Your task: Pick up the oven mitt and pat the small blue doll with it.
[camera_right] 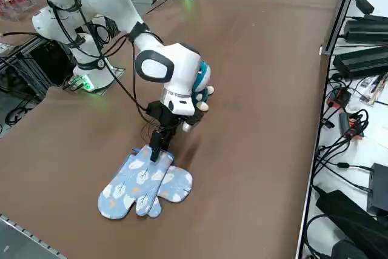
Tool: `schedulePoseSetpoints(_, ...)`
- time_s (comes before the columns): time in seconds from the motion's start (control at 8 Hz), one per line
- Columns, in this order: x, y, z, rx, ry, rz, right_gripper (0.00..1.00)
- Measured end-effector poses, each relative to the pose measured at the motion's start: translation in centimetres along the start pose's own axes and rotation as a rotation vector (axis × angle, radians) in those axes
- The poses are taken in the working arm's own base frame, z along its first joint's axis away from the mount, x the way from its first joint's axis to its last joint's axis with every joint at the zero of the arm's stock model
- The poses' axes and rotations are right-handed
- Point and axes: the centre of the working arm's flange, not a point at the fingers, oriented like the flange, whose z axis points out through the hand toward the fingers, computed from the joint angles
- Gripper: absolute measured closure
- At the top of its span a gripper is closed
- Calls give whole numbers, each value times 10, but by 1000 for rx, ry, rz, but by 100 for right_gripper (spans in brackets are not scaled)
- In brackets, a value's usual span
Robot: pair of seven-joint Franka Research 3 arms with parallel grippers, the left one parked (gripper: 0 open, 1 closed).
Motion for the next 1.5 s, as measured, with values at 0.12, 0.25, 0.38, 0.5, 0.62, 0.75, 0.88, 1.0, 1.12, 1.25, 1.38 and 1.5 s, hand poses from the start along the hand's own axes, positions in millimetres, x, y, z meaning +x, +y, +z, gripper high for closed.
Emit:
schedulePoseSetpoints(0.12, -3, 0, 4, -21, -23, 1, 18)
schedulePoseSetpoints(0.25, -4, 2, 5, -44, -33, 8, 26)
schedulePoseSetpoints(0.38, -5, 3, 6, -62, -34, 17, 28)
schedulePoseSetpoints(0.5, -5, 3, 6, -74, -32, 27, 33)
schedulePoseSetpoints(0.62, -5, 3, 7, -82, -30, 25, 37)
schedulePoseSetpoints(0.75, -5, 3, 7, -89, -27, 21, 62)
schedulePoseSetpoints(0.88, -4, 3, 6, -93, -25, 17, 81)
schedulePoseSetpoints(1.0, -4, 3, 6, -97, -27, 13, 96)
schedulePoseSetpoints(1.12, -2, 5, 2, -108, -30, 6, 96)
schedulePoseSetpoints(1.25, 3, 14, -6, -128, -37, -16, 96)
schedulePoseSetpoints(1.38, 11, 32, -21, -149, -40, -62, 96)
schedulePoseSetpoints(1.5, 19, 56, -44, -143, -28, -106, 96)
